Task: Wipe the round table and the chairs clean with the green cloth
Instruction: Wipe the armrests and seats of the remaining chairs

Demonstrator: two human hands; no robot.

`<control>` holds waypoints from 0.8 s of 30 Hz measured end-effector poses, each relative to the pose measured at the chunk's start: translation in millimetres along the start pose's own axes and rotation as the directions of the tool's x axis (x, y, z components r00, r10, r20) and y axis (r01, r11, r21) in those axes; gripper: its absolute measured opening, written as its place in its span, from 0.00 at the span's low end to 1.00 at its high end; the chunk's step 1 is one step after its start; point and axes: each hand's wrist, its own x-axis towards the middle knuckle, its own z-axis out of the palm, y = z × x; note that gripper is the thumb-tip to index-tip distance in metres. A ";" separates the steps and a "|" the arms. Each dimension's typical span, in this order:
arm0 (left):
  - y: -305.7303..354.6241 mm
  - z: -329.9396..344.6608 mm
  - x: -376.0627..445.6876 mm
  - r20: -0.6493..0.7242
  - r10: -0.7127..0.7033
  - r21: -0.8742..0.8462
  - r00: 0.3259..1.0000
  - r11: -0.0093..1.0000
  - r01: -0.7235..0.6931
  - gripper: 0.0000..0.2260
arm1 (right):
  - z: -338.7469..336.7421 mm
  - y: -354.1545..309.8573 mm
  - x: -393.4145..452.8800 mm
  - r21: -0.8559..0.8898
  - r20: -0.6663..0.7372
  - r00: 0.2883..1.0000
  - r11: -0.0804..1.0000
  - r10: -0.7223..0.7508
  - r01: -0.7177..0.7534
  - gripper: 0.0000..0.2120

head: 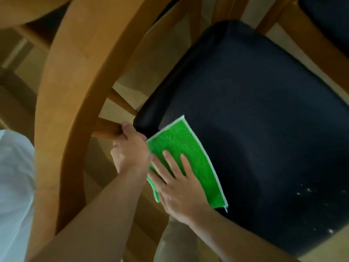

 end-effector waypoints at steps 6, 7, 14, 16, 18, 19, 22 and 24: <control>0.7 6.8 -4.9 0.116 0.086 0.071 0.990 0.993 -0.095 0.29 | 13.9 39.7 -74.9 -0.060 0.062 0.983 0.982 -0.173 0.177 0.29; -0.8 7.7 -5.5 0.114 0.092 0.083 0.989 0.991 -0.102 0.29 | 10.1 46.1 -68.8 -0.044 0.049 0.983 0.983 -0.177 0.179 0.29; 8.2 4.4 -1.9 0.014 0.070 0.037 0.997 0.997 -0.071 0.34 | -40.1 74.0 58.7 -0.046 -0.113 0.993 0.999 -0.029 0.024 0.26; 8.0 2.8 0.8 0.022 0.074 0.041 0.997 0.996 -0.075 0.31 | -58.9 102.5 89.8 -0.066 -0.153 0.987 0.996 0.055 -0.066 0.26; 9.3 2.2 1.4 0.030 0.082 0.022 0.996 0.996 -0.082 0.25 | -72.5 138.6 100.4 -0.088 -0.190 0.965 0.976 0.180 -0.199 0.26; 10.6 2.1 1.9 0.028 0.091 0.007 0.996 0.996 -0.091 0.23 | -76.5 153.5 98.7 -0.074 -0.200 0.949 0.961 0.246 -0.265 0.27; 12.1 5.6 5.1 0.097 0.231 0.106 0.968 0.965 -0.241 0.25 | -76.5 156.7 87.1 0.003 -0.183 0.883 0.899 0.431 -0.438 0.27; 10.7 9.0 6.3 0.135 0.265 0.186 0.955 0.940 -0.287 0.22 | -66.2 123.6 82.8 0.042 -0.172 0.839 0.855 0.516 -0.517 0.28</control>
